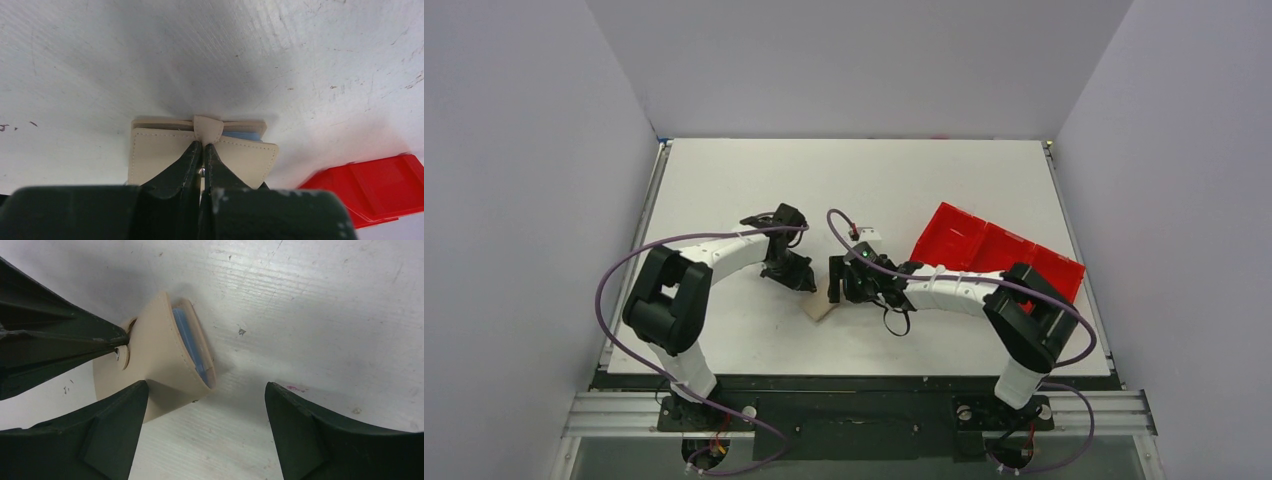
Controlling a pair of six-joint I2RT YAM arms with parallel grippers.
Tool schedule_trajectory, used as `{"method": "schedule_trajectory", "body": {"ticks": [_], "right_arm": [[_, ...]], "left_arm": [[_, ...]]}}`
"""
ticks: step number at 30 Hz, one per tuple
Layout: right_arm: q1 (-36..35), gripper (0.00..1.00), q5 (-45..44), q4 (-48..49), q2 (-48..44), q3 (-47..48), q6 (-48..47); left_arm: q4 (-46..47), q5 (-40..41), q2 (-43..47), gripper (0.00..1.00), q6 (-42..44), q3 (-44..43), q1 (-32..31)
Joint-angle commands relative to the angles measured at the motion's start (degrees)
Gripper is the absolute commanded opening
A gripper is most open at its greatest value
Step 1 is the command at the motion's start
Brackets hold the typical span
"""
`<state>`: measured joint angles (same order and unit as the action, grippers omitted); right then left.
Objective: Take the credit cards out of the card holder
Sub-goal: Open the card holder at the center of the board.
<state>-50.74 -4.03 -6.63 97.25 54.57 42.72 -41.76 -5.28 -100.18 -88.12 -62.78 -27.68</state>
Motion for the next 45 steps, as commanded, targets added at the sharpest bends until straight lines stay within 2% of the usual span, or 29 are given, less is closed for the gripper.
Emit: {"method": "schedule_trajectory", "body": {"ticks": [1, 6, 9, 12, 16, 20, 29, 36, 40, 45], "right_arm": [[-0.6, 0.80, 1.8, 3.1, 2.1, 1.6, 0.3], [-0.5, 0.70, 1.1, 2.2, 3.5, 2.2, 0.4], [-0.4, 0.56, 0.4, 0.9, 4.9, 2.9, 0.2], [-0.2, 0.48, -0.2, 0.3, 5.7, 3.1, 0.0], [0.4, 0.41, -1.0, -0.5, 6.5, 3.2, -0.4], [1.1, 0.38, -1.1, -0.8, 7.4, 3.2, -0.5], [2.7, 0.37, -1.5, -1.5, 8.7, 3.4, -1.2], [3.7, 0.37, -1.2, -1.8, 9.0, 4.1, -2.4], [4.4, 0.43, -0.8, -3.2, 8.1, 5.8, -3.3], [4.6, 0.59, -2.0, -6.3, 4.8, 8.8, -3.5]], "left_arm": [[2.9, -3.2, 0.6, 0.00, -1.8, 1.2, -0.4], [5.0, -4.6, 1.6, 0.00, -2.2, 2.6, -0.4], [6.0, -5.3, 2.2, 0.00, -1.6, 3.3, -0.2], [6.6, -6.2, 2.9, 0.00, -0.9, 4.5, 0.5], [7.8, -7.4, 4.0, 0.00, 0.6, 6.0, 1.5], [7.9, -7.8, 5.1, 0.00, 2.3, 6.7, 2.2], [9.0, -9.8, 8.4, 0.00, 6.5, 9.6, 4.3], [10.5, -12.1, 10.9, 0.00, 14.6, 10.2, 7.1], [12.5, -14.3, 13.2, 0.00, 17.9, 10.3, 7.3], [13.5, -15.6, 16.3, 0.00, 18.2, 11.3, 7.3]]}}
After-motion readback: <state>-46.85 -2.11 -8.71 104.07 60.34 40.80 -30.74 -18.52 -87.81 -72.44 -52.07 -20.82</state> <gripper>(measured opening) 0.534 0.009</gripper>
